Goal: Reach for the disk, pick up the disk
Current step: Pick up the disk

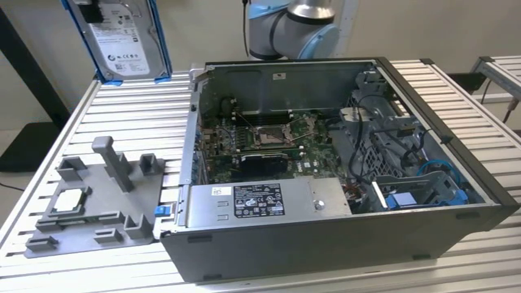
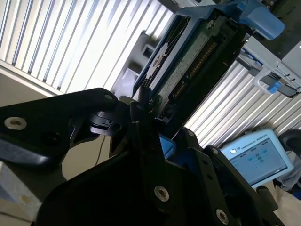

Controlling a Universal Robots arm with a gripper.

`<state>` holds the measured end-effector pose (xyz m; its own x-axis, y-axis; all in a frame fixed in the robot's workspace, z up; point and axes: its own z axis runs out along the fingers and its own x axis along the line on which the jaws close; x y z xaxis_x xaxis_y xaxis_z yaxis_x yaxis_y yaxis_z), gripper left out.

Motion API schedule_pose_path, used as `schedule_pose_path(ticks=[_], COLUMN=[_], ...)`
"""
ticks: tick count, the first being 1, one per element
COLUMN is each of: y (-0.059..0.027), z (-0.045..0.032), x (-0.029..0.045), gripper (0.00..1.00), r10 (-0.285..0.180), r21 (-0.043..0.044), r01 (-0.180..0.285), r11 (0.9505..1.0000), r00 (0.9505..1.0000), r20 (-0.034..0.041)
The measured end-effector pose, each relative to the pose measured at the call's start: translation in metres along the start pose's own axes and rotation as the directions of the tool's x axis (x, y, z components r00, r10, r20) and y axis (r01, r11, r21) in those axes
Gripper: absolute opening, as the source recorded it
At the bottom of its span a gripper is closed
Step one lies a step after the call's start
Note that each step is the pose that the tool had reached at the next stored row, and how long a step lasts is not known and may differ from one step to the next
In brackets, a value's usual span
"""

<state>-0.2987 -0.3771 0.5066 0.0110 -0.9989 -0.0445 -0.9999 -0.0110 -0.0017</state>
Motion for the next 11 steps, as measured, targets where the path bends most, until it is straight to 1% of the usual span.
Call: schedule_pose_path(ticks=[5,11], y=[-0.0125,-0.0334], z=[0.0,0.0], x=[0.0002,0.0004], gripper=[0.0,0.0], r10=[-0.001,-0.003], r21=[0.0,-0.0002], r01=[0.001,0.003], r11=[1.0,1.0], r00=[1.0,1.0], r20=[0.0,0.0])
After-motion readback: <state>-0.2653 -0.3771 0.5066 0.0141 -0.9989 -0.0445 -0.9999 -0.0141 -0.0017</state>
